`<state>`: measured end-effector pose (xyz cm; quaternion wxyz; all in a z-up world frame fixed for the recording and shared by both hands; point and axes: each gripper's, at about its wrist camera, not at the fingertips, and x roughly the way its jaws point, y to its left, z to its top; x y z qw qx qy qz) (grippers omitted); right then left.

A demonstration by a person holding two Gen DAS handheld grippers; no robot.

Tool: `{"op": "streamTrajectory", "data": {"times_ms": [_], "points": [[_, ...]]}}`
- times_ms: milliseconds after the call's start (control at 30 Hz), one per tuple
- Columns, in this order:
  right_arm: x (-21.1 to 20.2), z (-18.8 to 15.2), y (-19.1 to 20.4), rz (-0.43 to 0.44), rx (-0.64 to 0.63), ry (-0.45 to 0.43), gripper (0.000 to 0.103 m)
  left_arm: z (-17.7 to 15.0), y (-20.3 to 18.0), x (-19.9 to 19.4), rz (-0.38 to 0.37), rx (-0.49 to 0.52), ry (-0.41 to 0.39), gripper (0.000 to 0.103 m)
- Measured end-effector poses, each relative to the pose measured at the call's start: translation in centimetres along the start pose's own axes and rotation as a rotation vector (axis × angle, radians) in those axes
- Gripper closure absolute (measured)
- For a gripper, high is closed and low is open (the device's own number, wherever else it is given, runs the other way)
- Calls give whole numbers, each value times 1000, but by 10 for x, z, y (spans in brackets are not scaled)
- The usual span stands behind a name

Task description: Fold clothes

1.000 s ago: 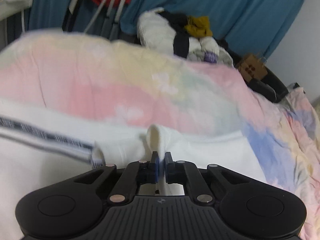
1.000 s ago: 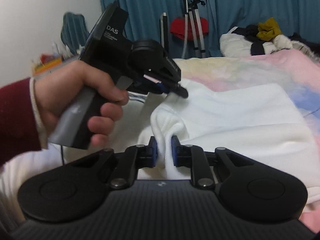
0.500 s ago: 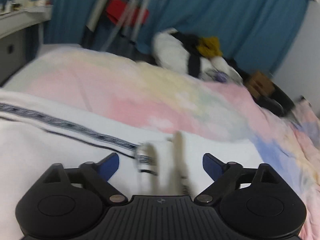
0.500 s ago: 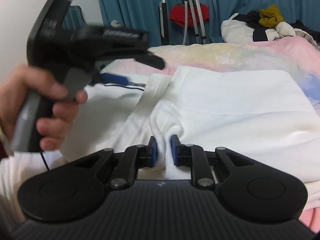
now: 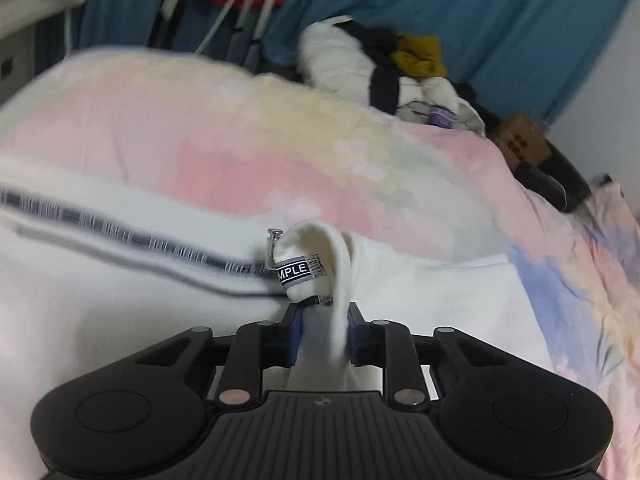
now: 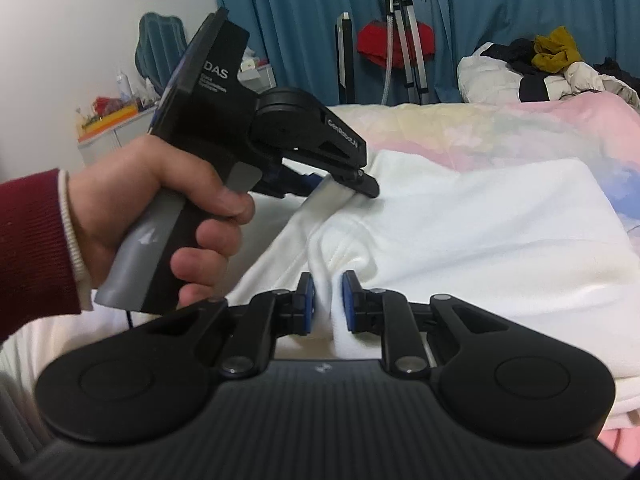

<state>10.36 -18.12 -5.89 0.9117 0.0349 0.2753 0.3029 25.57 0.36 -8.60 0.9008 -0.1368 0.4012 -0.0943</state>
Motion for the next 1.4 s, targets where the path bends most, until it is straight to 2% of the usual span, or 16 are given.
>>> {"op": "streamTrajectory", "data": {"times_ms": [133, 233, 367, 400, 500, 667, 733, 833, 867, 933, 967, 1033, 1100, 1133, 1300, 1400], "points": [[0, 2, 2, 4, 2, -40, 84, 8, -4, -1, 4, 23, -27, 80], [17, 0, -5, -3, 38, 20, 84, 1, 1, 15, 41, 41, 0, 75], [26, -2, -9, -1, 50, 45, 84, -7, 23, 7, 5, -51, -29, 61], [25, -2, -9, -2, 49, 43, 84, -9, 28, -1, 1, -70, -29, 63], [25, -1, -9, -4, 46, 40, 84, -19, 41, -39, -2, -94, -35, 58], [11, 4, -7, -13, 64, 8, 83, -48, 82, -131, 13, -235, -77, 22], [5, 6, -7, -17, 72, -5, 81, -64, 102, -167, 32, -287, -104, 20], [-3, 9, -5, -23, 84, -25, 80, -83, 132, -207, 92, -382, -137, 11], [-6, 10, -5, -24, 87, -31, 79, -91, 142, -218, 103, -415, -149, 7], [-12, 12, -5, -37, 89, -43, 62, -103, 162, -229, 80, -497, -171, 0], [-17, 13, -5, -49, 86, -46, 57, -109, 174, -228, 44, -569, -170, 0], [-28, 13, -6, -63, 94, -63, 39, -119, 197, -226, -33, -712, -166, 0], [-39, 13, -9, -72, 105, -86, 31, -122, 216, -219, -110, -809, -172, 0], [-43, 13, -10, -77, 107, -95, 30, -120, 221, -214, -124, -829, -181, 0], [-42, 15, -15, -141, 84, -93, 30, -105, 246, -184, -75, -857, -199, 1], [-40, 19, -16, -210, 32, -102, 30, -98, 259, -168, -39, -881, -235, 7]]}}
